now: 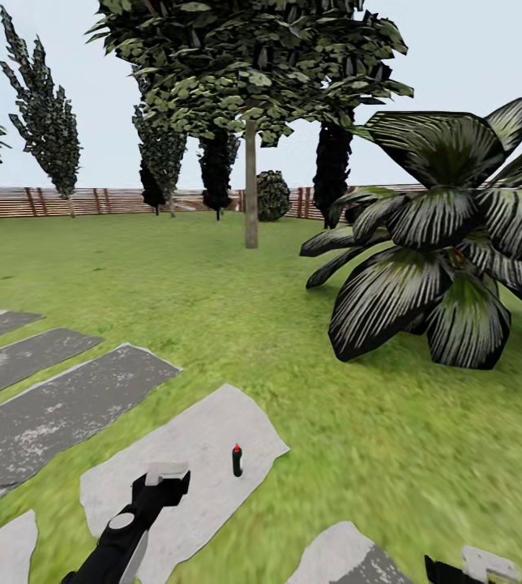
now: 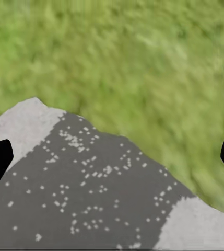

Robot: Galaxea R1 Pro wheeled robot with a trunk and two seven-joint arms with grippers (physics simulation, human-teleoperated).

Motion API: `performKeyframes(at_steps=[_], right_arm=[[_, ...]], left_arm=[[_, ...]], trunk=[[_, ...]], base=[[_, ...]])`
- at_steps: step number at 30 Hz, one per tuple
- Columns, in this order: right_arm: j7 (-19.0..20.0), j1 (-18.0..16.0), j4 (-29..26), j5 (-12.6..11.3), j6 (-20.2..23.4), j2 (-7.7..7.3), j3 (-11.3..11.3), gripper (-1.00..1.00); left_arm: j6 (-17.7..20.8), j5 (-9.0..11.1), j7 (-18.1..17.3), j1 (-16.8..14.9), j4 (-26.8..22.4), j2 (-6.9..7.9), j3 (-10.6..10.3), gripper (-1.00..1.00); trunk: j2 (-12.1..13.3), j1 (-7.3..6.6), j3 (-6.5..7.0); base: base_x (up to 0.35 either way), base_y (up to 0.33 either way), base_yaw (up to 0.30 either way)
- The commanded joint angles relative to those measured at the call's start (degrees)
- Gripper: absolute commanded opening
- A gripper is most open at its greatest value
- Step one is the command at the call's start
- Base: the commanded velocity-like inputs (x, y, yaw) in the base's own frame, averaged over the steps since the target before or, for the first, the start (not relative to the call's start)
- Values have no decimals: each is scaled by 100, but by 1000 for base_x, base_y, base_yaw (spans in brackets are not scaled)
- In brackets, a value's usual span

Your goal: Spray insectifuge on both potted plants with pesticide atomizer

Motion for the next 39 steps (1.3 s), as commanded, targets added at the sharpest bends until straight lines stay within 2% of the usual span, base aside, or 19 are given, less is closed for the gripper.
performKeyframes(at_steps=[1,2,3,4,7,11,13,15,17,18,19,21,22,23,24,25,29,39], right_arm=[[13,-2,-118,1,401,-12,-3,100],[25,-2,-184,-9,813,-42,-5,100],[30,-2,-208,-11,1020,-64,-5,100],[38,-24,-253,-19,1598,-137,-6,100],[27,-329,-318,-14,2287,-202,-7,100],[40,-515,-552,-15,2525,-222,1,100],[48,-544,-632,-17,2563,-231,7,100],[51,-554,-664,-18,2575,-243,6,100],[49,-561,-680,-19,2579,-264,9,100],[48,-562,-682,-19,2580,-263,9,100],[48,-563,-686,-19,2580,-262,10,100],[47,-564,-690,-15,2581,-257,13,100],[46,-564,-689,-14,2581,-258,14,100],[49,-564,-692,-12,2581,-258,17,100],[48,-564,-693,-12,2581,-257,17,100],[47,-564,-695,-9,2581,-254,22,100],[46,-565,-696,5,2581,-252,27,100],[37,-565,-710,40,2581,-242,97,100]], left_arm=[[58,0,-1,-9,-16,4,7,100],[112,-4,-1,-17,-20,7,9,100],[150,-7,-1,-23,-24,6,9,100],[308,-16,-1,-61,-42,2,11,100],[590,-25,-1,-408,-229,-3,4,100],[695,-26,-1,-641,-530,-6,-84,100],[755,-14,-1,-721,-547,-6,-121,100],[894,-8,-4,-939,-465,-2,-133,100],[1213,-2,-15,-1669,51,2,-136,100],[1248,0,-17,-1825,247,2,-136,100],[1275,2,-21,-2134,692,3,-137,100],[1103,5,-25,-2705,1540,-2,-137,100],[1005,6,-25,-2823,1695,-3,-139,100],[629,6,-26,-3066,2001,-4,-141,100],[493,7,-26,-3117,2069,-4,-140,100],[77,5,-27,-3211,2202,-5,-146,100],[-331,1,-30,-3234,2311,-10,-160,100],[-528,3,-38,-3174,2700,-23,-171,100]], trunk=[[-3,-1,-6],[-3,-1,-6],[-3,-1,-6],[-3,-1,-6],[-3,-1,-6],[-3,-1,-6],[-3,-1,-6],[-3,-1,-6],[-3,-1,-6],[-3,-1,-6],[-3,-1,-6],[-3,-1,-6],[-3,-1,-6],[-3,-1,-6],[-3,-1,-6],[-3,-1,-6],[-3,-1,-6],[-3,-1,-6]], base=[[6,-318,2],[41,-308,1],[60,-303,1],[89,-274,0],[44,-130,0],[12,-36,0],[3,-9,0],[1,-4,0],[0,-1,0],[0,0,0],[0,0,0],[0,0,0],[0,0,0],[0,0,0],[0,0,0],[0,0,0],[0,0,0],[0,0,0]])
